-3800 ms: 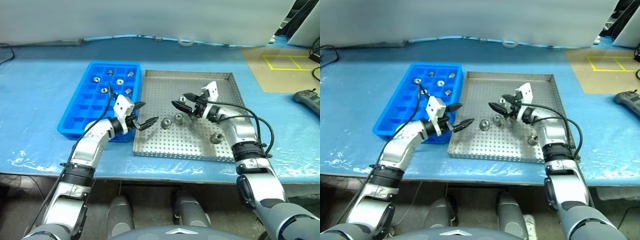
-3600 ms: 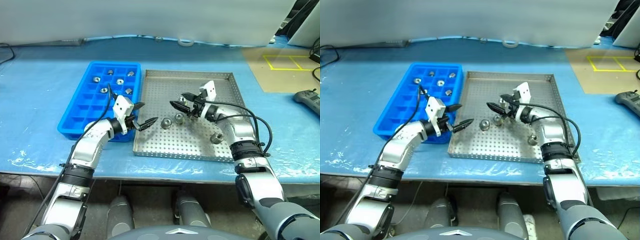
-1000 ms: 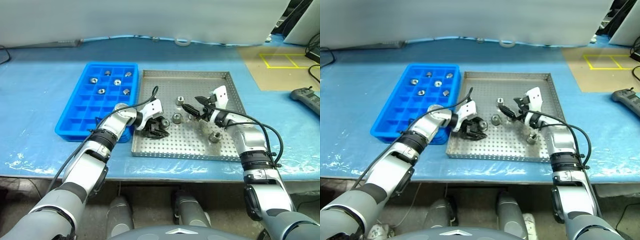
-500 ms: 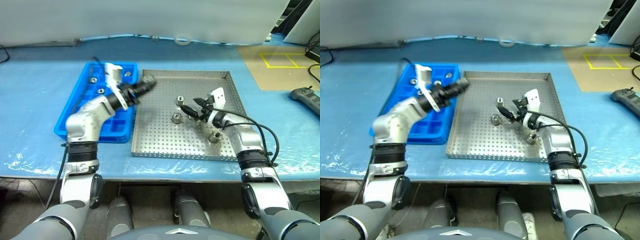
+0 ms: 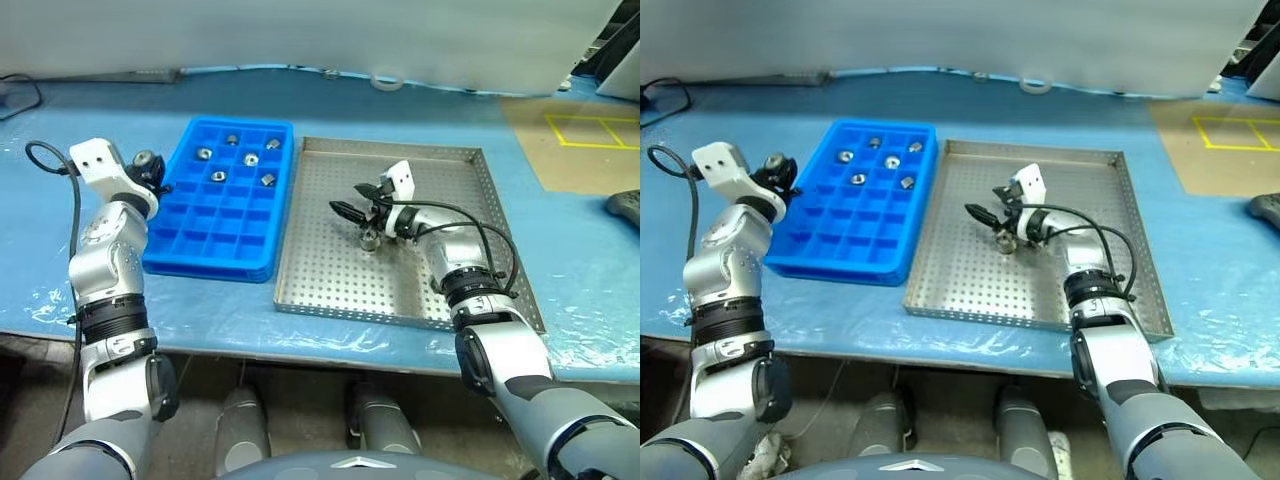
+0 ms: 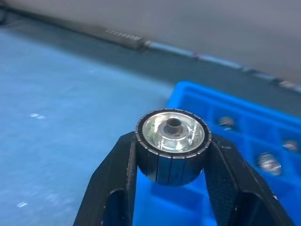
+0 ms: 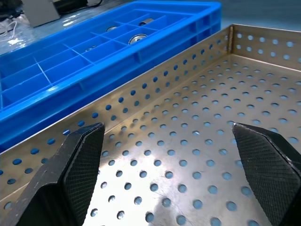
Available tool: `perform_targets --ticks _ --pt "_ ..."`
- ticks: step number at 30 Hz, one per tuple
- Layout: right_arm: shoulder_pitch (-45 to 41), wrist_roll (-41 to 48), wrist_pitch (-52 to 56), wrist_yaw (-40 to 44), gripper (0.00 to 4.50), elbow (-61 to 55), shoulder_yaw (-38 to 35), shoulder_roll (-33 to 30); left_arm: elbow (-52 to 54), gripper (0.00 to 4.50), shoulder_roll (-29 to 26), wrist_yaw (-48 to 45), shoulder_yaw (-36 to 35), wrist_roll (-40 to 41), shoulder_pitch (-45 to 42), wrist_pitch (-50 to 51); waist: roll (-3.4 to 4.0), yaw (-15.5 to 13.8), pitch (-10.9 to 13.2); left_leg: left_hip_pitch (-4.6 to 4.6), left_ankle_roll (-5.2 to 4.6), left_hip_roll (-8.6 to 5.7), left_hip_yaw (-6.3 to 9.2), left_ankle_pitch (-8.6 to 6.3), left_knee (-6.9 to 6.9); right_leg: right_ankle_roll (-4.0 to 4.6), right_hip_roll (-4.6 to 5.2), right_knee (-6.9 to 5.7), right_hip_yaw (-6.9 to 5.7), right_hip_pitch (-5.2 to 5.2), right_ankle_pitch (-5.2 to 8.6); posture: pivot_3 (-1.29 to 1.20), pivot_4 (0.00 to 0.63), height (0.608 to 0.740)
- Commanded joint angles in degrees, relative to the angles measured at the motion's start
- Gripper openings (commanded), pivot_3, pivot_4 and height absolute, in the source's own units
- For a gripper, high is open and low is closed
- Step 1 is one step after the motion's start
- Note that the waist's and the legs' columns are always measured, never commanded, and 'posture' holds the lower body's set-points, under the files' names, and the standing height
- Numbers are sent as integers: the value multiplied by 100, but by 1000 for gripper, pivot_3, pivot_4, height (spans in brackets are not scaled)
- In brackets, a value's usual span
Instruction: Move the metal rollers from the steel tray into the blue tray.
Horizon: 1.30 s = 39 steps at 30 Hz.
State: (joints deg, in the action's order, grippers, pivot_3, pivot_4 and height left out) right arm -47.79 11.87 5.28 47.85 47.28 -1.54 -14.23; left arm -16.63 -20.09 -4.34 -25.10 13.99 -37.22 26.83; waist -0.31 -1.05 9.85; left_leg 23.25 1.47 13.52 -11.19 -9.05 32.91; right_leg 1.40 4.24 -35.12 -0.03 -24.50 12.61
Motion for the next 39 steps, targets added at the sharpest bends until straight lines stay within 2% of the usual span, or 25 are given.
perform_targets --ticks 1,9,14,22,29,33,35,39 --pt "49 20 -110 12 4500 -200 -93 -87 -474 1671 -161 41 55 -44 -366 -260 -1 -15 0 0 0 0 0 0 3 0 0 -2 0 0 0 -245 150 740" --pt "266 9 -37 -82 4500 -424 -115 -191 -978 1671 -239 -675 337 159 -495 -145 -5 24 3 -6 13 3 0 2 9 0 -1 -17 6 -1 0 -284 150 740" --pt "385 -99 14 -75 4500 -591 6 -187 -1028 1671 -202 -591 538 75 -403 66 -6 48 3 -7 14 4 -1 3 9 0 -3 -23 8 -4 0 -289 150 740" --pt "441 -50 171 -77 4500 -783 -90 -289 -884 4269 -163 -416 467 199 -428 146 -6 61 3 -7 15 3 -1 3 10 0 -2 -28 11 -7 0 -296 150 740" --pt "372 599 544 -196 4500 -1191 -651 -210 -477 4269 51 -1605 1032 482 -774 -277 -12 93 7 -3 19 0 -1 4 11 0 -1 -33 12 -12 0 -335 150 740" --pt "487 2069 1780 149 4500 -2379 -1364 -190 -173 4269 273 -3437 2231 562 -842 -272 -12 61 7 -4 7 -5 -6 4 11 0 4 -29 19 -12 0 -385 150 740" --pt "622 2372 2111 131 4500 -2786 -1491 -247 -292 4269 358 -3893 2456 572 -921 -402 -12 57 7 -8 -1 -4 -18 0 10 0 3 -27 27 -12 0 -393 150 740" --pt "744 2707 2356 -300 4500 -3089 -1856 -302 -1195 4269 590 -4504 3055 52 -1272 -1319 -12 114 7 -13 6 4 -19 4 5 -1 -5 -31 24 -13 -1 -431 150 740"
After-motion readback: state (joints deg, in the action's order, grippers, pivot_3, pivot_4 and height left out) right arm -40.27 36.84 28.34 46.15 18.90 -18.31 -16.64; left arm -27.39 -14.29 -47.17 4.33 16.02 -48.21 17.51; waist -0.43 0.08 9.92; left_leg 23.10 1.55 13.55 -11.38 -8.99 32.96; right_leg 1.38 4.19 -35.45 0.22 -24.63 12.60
